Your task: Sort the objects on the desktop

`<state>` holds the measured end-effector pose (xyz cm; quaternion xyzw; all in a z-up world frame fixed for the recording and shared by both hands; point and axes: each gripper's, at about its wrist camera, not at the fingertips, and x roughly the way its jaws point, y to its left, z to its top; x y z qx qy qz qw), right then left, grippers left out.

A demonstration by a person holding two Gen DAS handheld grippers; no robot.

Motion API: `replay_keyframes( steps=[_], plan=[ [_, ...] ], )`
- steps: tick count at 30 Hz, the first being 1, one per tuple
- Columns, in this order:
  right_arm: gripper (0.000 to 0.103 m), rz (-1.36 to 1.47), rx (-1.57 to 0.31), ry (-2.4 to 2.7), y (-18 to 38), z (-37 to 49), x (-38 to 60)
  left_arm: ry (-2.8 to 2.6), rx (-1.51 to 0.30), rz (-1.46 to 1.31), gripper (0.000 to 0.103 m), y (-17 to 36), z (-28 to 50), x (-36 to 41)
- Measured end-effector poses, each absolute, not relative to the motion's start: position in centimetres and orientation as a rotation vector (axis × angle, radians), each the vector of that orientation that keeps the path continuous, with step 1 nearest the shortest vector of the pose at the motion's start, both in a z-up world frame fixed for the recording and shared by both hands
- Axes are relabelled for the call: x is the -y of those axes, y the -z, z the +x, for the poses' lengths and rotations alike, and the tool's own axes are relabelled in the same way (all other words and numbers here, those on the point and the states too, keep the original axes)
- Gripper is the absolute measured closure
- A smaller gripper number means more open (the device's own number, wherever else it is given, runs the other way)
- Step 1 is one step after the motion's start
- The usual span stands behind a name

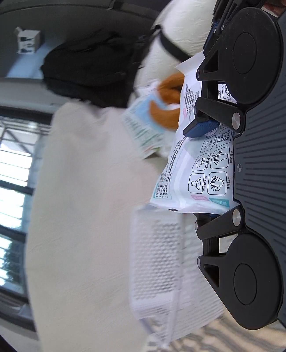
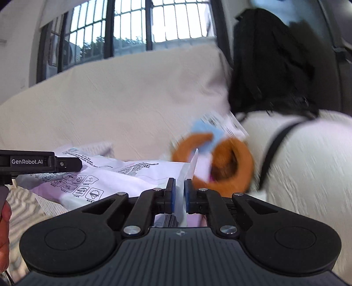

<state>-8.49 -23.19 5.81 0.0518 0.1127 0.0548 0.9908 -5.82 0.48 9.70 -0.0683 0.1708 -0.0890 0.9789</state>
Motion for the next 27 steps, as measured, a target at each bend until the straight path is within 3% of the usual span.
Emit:
replay_keyframes(
  steps=[8,13,17,22,27],
  plan=[
    [0.093,0.114,-0.133,-0.232,-14.0,-1.6,18.0,0.04,-0.231,-0.112,0.036,-18.1,-2.6,-6.0],
    [0.094,0.1,-0.123,-0.313,-15.4,3.5,12.2,-0.083,-0.2,-0.053,0.033,-20.5,0.1,-10.4],
    [0.094,0.073,-0.186,-0.36,-13.2,7.6,7.6,-0.148,-0.265,-0.057,0.032,-18.4,3.4,-14.3],
    [0.098,0.018,-0.324,-0.381,-7.9,12.0,3.2,-0.225,-0.476,-0.061,0.027,-11.3,8.6,-18.2],
    [0.092,-0.047,-0.339,-0.411,-6.1,11.5,2.6,-0.276,-0.589,0.013,0.024,-7.5,11.2,-18.4]
  ],
)
